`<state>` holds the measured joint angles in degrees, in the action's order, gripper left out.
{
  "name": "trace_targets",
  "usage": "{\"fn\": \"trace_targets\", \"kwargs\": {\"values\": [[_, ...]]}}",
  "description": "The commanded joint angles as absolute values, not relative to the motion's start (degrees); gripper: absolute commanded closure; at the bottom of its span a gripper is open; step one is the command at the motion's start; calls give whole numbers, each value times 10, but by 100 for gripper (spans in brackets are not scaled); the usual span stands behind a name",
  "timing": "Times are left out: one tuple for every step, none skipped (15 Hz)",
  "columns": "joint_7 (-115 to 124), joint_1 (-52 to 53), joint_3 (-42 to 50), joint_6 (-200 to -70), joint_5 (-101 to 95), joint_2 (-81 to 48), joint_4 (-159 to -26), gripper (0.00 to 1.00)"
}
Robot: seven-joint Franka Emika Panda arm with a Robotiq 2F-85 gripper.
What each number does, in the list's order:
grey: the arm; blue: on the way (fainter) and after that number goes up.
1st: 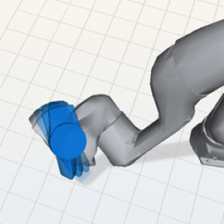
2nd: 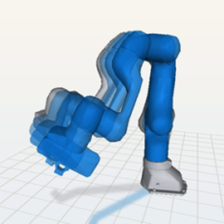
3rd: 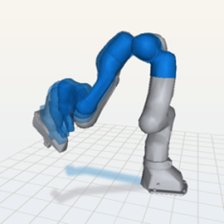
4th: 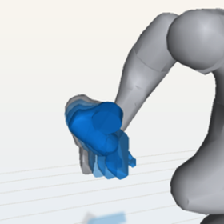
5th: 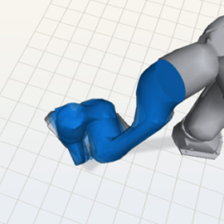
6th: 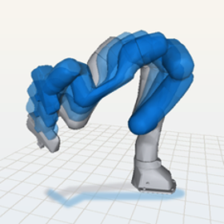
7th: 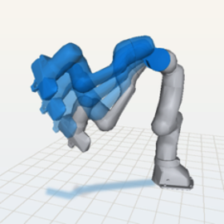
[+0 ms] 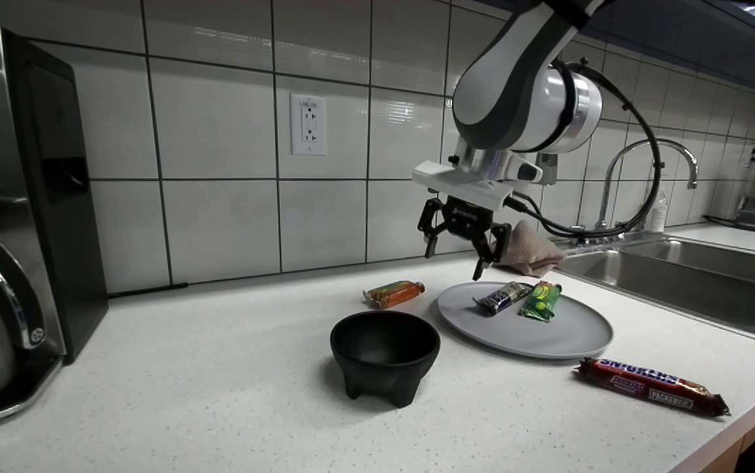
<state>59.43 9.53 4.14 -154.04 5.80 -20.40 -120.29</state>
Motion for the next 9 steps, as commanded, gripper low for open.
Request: {"fn": "trace_targets", "kwargs": {"values": [[632, 106, 42, -1508, 55, -244, -1138, 0], [640, 111, 44, -1504, 54, -254, -1125, 0], [645, 113, 43, -1499, 55, -262, -1113, 0], [653, 118, 44, -1494, 53, -271, -1100, 0], [660, 122, 44, -1491, 52, -279, -1089, 0], [667, 127, 45, -1487, 50, -287, -1077, 0], [674, 131, 46, -1482, 49, -295, -1065, 0], [680, 134, 46, -1478, 48, -302, -1055, 0], [688, 138, 48, -1473, 46, -309, -1045, 0]]}}
